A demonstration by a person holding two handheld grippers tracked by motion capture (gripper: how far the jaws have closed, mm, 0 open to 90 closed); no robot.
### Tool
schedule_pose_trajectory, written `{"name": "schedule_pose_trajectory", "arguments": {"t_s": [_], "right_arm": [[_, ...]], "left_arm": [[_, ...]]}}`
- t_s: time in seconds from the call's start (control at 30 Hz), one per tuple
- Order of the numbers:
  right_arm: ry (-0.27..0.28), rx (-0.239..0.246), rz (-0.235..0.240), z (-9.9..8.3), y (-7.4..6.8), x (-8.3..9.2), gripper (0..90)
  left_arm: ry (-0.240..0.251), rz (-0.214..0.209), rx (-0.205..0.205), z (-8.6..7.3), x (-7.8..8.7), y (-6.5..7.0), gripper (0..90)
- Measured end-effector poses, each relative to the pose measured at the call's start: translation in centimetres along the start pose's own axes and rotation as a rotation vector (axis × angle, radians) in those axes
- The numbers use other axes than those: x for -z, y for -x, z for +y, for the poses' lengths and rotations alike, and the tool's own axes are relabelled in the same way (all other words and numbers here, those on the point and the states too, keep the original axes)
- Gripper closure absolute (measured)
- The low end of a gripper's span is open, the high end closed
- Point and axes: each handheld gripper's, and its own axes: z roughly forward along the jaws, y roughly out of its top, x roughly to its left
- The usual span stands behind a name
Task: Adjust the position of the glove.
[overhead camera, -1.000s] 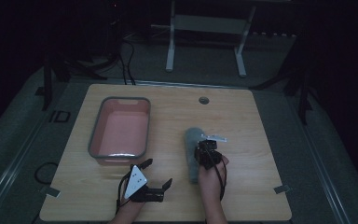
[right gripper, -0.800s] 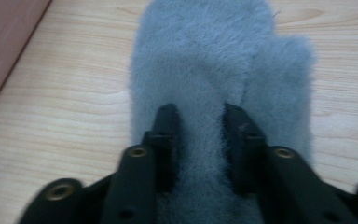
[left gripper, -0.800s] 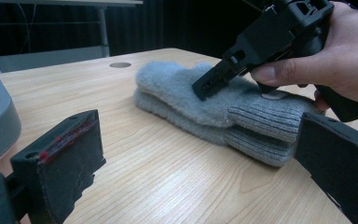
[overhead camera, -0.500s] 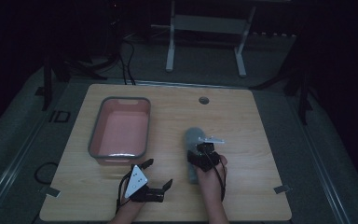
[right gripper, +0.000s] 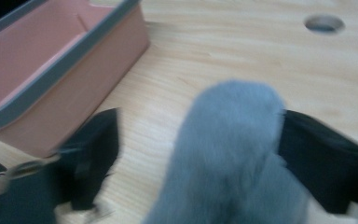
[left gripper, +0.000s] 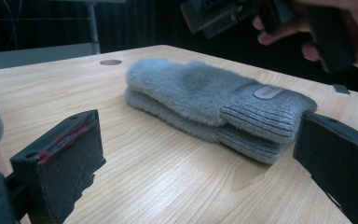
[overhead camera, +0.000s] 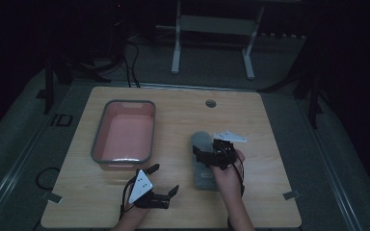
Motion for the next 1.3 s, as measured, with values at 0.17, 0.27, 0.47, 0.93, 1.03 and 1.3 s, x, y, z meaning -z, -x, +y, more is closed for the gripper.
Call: {"name": "schedule_pose_trajectory", "arguments": {"t_s": [0.17,0.27,0.47,0.93,1.03,1.3], "right_arm": [[-0.005,0.045,0.042,1.3,1.9,0.0,13.2],[-0.029,0.089,0.054,2.2,3.0,-0.2,13.1],[-0.057,0.191,0.092,3.4,3.7,-0.3,13.1],[0.056,0.259,0.118,-1.0,7.6,2.5,14.1],[0.037,0.246,0.138,-2.7,7.9,2.5,14.6],[-0.071,0.2,0.134,-4.4,8.4,1.9,13.0]], "left_arm": [[0.015,0.004,-0.002,-0.1,0.2,0.0,1.8],[0.022,0.008,0.013,-0.1,0.2,-0.1,1.8],[0.025,0.024,0.004,-0.1,0.2,0.1,1.8],[-0.117,0.007,0.023,1.2,-1.3,-0.3,1.8],[-0.146,-0.015,0.045,1.9,-2.5,-0.3,1.8],[-0.209,-0.054,0.094,2.4,-5.2,-0.7,1.8]]}}
